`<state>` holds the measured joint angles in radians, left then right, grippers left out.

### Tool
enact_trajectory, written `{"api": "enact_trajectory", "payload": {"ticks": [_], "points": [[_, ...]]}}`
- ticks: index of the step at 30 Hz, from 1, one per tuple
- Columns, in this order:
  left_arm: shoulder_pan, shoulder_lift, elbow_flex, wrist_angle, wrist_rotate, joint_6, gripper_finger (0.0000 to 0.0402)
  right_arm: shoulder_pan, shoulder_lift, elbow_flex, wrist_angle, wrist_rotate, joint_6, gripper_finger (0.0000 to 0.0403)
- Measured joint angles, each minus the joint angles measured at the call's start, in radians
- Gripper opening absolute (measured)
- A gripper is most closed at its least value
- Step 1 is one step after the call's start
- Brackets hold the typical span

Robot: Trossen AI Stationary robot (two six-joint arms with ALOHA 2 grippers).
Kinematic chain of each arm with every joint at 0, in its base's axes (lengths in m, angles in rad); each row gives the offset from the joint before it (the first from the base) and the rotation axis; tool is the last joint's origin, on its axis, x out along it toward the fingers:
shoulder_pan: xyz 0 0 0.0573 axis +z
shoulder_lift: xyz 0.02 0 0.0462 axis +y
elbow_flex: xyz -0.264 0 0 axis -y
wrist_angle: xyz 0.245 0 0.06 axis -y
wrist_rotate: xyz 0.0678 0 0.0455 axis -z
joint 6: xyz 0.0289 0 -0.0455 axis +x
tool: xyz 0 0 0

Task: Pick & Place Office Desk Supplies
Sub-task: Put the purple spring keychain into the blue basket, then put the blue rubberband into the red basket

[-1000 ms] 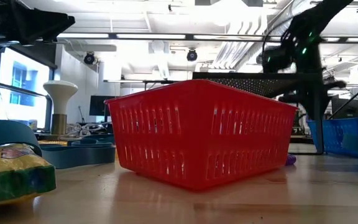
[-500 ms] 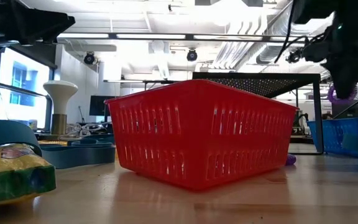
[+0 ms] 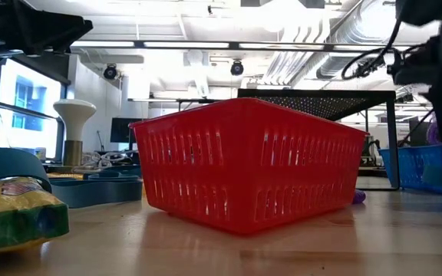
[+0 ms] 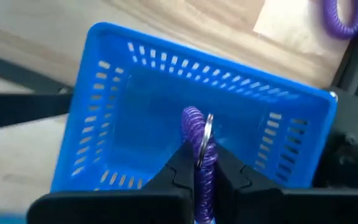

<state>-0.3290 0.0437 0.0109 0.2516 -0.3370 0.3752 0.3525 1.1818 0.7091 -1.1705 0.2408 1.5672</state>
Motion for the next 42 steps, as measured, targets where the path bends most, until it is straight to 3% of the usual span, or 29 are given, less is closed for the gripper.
{"api": "enact_trajectory", "payload": {"ticks": [6, 14, 18, 21, 26, 34, 38, 42], "points": [[0.000, 0.000, 0.000, 0.000, 0.000, 0.015, 0.0120, -0.001, 0.057, -0.012, -0.006, 0.069, -0.013, 0.0047], [0.000, 0.000, 0.000, 0.001, -0.001, 0.052, 0.0120, -0.001, 0.065, -0.012, -0.002, 0.074, -0.050, 0.0102], [0.000, 0.000, 0.000, 0.001, -0.001, 0.090, 0.0120, 0.009, 0.063, -0.011, 0.026, 0.187, -0.173, 0.0130], [0.000, 0.000, 0.000, 0.006, -0.001, 0.120, 0.0120, 0.037, 0.063, 0.000, 0.029, 0.223, -0.157, 0.0141], [0.000, 0.000, 0.000, 0.008, -0.001, 0.087, 0.0120, 0.111, 0.063, 0.060, 0.013, 0.226, -0.118, 0.0135], [0.000, 0.000, 0.000, -0.002, 0.000, -0.156, 0.0120, 0.235, 0.062, 0.280, -0.161, 0.225, 0.008, 0.0106], [0.000, 0.000, 0.000, -0.025, 0.000, -0.274, 0.0120, 0.319, 0.062, 0.356, -0.049, 0.224, -0.036, 0.0098], [0.000, 0.000, 0.000, -0.054, 0.000, -0.328, 0.0120, 0.377, 0.069, 0.340, 0.205, 0.256, -0.212, 0.0099]]}}
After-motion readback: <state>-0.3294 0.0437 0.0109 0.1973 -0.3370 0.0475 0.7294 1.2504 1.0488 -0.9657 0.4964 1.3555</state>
